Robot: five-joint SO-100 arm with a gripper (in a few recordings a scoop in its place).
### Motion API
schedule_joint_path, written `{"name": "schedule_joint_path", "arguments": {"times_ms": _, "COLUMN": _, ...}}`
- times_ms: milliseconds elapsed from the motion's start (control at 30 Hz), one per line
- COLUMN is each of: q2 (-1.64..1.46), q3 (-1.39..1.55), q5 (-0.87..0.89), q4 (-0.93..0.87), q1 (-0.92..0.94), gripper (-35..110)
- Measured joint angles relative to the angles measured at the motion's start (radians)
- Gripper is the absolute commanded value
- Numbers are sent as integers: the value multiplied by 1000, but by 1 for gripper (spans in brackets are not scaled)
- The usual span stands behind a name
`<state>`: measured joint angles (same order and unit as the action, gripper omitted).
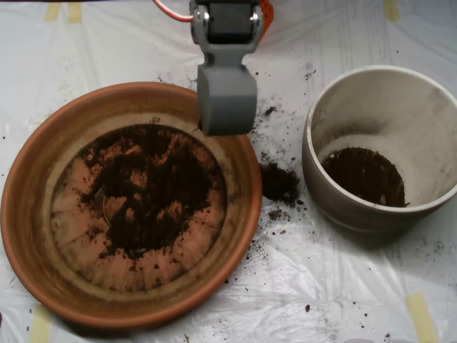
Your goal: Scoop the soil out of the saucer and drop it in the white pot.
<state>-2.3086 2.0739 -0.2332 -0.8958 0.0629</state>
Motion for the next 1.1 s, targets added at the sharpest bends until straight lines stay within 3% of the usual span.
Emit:
{"name": "schedule_joint_path", "arguments": {"times_ms": 567, "q2": 364, "q3": -561, "q5": -23, "q4": -301, "q1": -445, "gripper": 1}}
{"name": "schedule_joint_path", "arguments": {"times_ms": 767, "q2": 522, "q3": -713, "q5": -49, "q4": -417, "q1": -540, "gripper": 38}}
{"name": "schedule_joint_path", "arguments": {"times_ms": 1100, "q2": 531, "q3": -719, "q5": -43, "q4": -448, "q1": -552, "gripper": 41}}
